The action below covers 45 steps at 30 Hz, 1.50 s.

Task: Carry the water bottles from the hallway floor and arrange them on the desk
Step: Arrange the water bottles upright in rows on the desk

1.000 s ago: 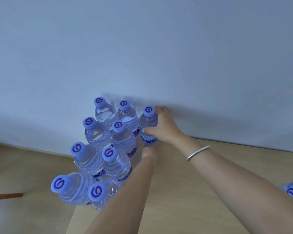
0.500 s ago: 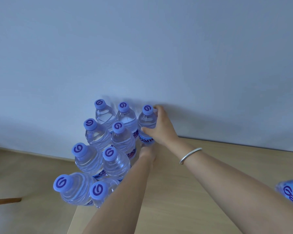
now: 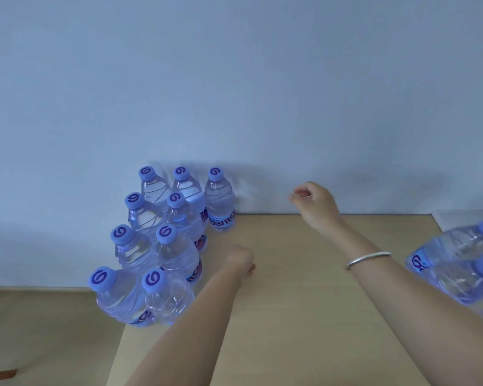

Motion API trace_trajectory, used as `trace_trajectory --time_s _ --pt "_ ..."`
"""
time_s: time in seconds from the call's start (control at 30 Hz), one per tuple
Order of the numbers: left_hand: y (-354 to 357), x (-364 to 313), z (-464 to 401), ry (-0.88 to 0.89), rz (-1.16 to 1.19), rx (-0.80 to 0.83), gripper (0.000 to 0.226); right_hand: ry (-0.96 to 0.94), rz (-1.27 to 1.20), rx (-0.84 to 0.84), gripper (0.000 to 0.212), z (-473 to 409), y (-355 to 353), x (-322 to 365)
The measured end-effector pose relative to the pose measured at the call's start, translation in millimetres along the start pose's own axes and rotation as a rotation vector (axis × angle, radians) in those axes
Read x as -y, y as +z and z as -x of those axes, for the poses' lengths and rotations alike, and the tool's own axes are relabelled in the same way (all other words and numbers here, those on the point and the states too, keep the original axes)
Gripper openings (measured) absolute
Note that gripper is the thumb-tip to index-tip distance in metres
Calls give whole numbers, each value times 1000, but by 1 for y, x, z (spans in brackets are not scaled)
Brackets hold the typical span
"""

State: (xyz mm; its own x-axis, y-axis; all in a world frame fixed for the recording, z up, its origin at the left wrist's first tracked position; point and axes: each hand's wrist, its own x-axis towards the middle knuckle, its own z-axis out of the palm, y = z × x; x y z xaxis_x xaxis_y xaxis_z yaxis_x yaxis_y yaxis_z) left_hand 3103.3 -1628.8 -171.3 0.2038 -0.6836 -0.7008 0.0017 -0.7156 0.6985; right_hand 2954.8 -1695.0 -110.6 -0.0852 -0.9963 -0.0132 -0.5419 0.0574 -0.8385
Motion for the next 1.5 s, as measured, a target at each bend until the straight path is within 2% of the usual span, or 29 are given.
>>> trace_trajectory --time_s 0.07,0.13,0.27,0.33,0.43,0.5,0.57,0.63,0.77,1.1,1.17,1.27,1.43,1.5 --pt "11 6 7 -8 -54 48 17 25 28 -91 15 10 -37 -13" --pt "28 11 15 -10 -118 101 21 39 84 -171 17 21 -75 -23" --pt "67 15 32 21 -231 265 6 67 261 -369 24 45 -147 -43" --pt "87 15 41 68 -273 321 14 124 376 -437 28 58 -176 -54" --pt "113 13 59 117 -334 415 27 331 520 -401 31 72 -200 -71" --pt "127 14 69 121 -362 462 30 456 529 -350 24 77 -204 -77" --pt "137 14 78 128 -383 497 30 493 487 -375 29 77 -206 -83" --pt "144 14 83 136 -400 522 30 486 435 -434 38 74 -209 -86" --pt "149 14 87 145 -420 533 23 474 385 -379 30 65 -212 -92" --pt "148 11 84 147 -452 507 13 440 485 -370 19 52 -218 -92" --pt "148 10 83 147 -451 514 11 419 539 -350 25 50 -218 -90" --pt "145 7 83 131 -439 499 6 342 598 -305 32 46 -214 -75" --pt "131 1 73 61 -323 429 13 186 559 -302 19 43 -219 -24" --pt "123 -1 70 45 -258 401 11 116 500 -307 21 43 -220 -4"
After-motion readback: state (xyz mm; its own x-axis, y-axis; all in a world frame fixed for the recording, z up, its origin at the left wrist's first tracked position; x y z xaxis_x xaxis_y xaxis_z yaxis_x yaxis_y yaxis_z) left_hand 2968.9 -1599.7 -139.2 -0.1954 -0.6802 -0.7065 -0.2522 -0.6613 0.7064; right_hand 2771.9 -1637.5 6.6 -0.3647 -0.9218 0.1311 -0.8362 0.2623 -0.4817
